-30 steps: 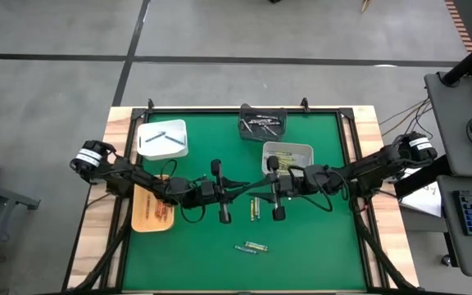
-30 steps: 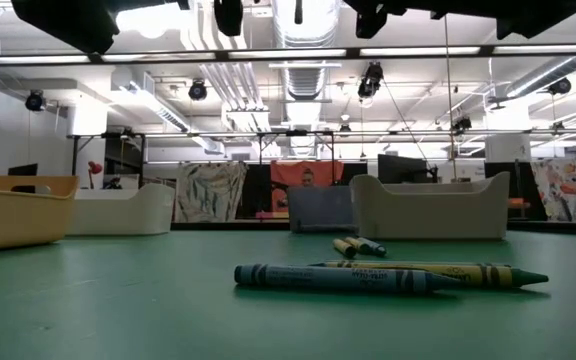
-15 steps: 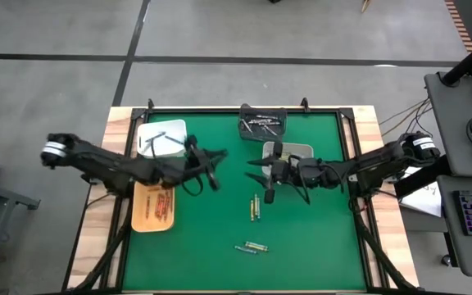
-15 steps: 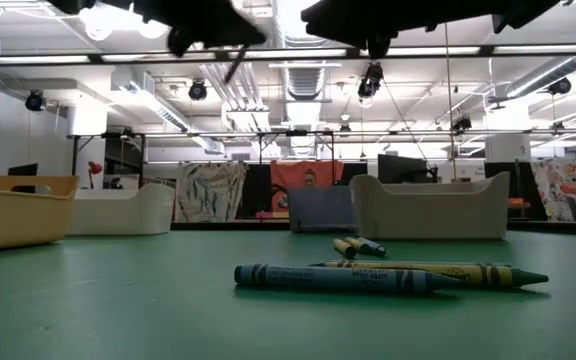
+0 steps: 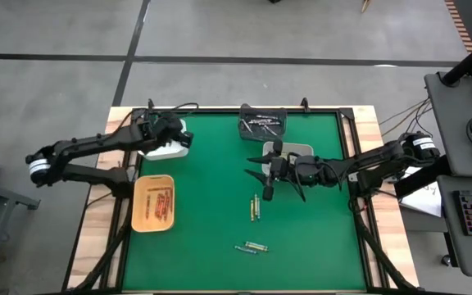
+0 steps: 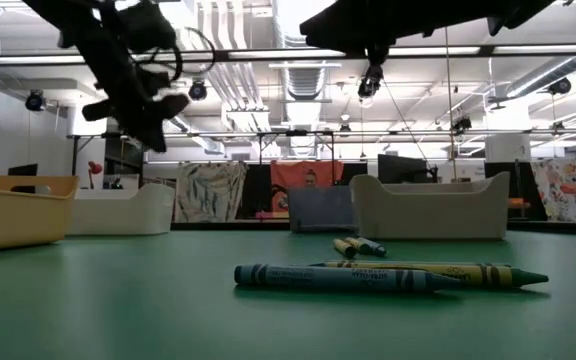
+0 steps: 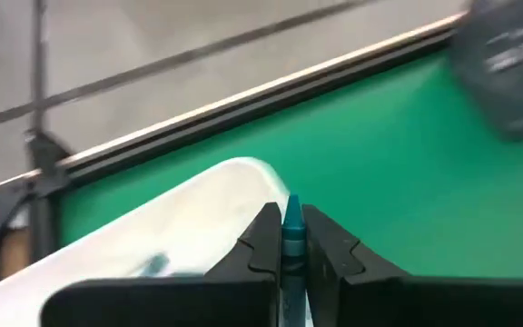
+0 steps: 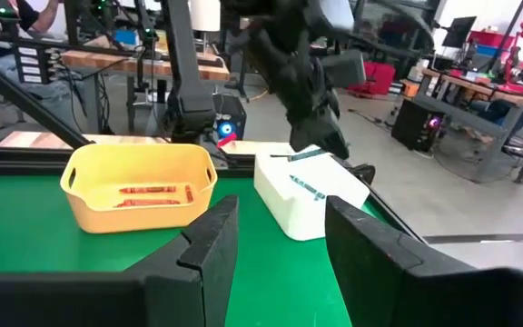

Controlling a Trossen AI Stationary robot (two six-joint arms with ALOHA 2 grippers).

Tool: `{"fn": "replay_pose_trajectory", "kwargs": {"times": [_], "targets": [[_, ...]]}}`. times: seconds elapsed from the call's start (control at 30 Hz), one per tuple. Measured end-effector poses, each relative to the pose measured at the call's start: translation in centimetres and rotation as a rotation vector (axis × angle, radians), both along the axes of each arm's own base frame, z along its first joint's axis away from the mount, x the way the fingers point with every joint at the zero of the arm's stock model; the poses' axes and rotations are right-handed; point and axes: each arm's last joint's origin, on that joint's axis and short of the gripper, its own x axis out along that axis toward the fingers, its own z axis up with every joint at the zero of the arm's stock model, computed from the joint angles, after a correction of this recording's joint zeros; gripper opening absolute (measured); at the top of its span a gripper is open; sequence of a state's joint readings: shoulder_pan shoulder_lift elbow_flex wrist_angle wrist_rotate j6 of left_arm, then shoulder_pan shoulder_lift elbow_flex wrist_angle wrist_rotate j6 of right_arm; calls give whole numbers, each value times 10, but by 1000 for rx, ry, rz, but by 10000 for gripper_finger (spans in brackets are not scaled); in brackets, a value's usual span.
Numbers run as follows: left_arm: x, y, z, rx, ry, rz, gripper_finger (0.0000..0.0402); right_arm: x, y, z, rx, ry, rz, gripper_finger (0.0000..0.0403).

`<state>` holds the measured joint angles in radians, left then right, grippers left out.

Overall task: Sort crayons
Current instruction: Put the blue crayon into the white bin, then put the green crayon into the gray bin

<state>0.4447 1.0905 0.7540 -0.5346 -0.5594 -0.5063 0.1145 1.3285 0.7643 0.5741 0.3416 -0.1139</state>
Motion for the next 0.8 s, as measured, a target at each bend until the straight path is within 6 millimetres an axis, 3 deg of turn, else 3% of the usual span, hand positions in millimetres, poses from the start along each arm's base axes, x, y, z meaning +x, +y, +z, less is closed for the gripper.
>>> {"fn": "replay_pose_trajectory", "kwargs": {"times": [0.23,0.4,0.63,0.8], "targets": [[-6,29,-25,-57,194,100,2,0,0,0,19,-3,-1,155],[-5,38,-42,-99,285,135,32,0,0,-3,44,23,-3,155],[-3,40,-47,-96,321,146,78,-1,0,-10,143,69,-16,155],[3,24,-36,-75,253,71,91,-4,2,-23,315,168,5,155]]}}
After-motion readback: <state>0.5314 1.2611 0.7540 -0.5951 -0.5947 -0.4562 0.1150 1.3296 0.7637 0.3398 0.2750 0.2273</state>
